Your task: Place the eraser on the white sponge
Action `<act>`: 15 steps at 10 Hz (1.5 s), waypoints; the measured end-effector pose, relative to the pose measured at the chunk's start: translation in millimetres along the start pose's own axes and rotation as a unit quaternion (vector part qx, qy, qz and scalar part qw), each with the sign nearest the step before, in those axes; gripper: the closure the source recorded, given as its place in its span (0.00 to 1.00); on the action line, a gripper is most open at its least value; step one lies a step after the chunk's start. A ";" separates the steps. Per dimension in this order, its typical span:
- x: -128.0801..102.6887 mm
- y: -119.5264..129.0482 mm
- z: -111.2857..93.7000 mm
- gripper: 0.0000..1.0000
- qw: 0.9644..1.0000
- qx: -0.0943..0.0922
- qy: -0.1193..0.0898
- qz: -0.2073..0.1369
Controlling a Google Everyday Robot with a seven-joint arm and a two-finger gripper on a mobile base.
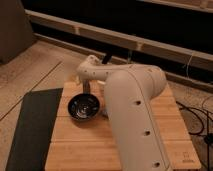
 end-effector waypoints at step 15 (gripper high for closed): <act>40.2 -18.6 49.8 0.79 0.997 -0.017 0.071 0.027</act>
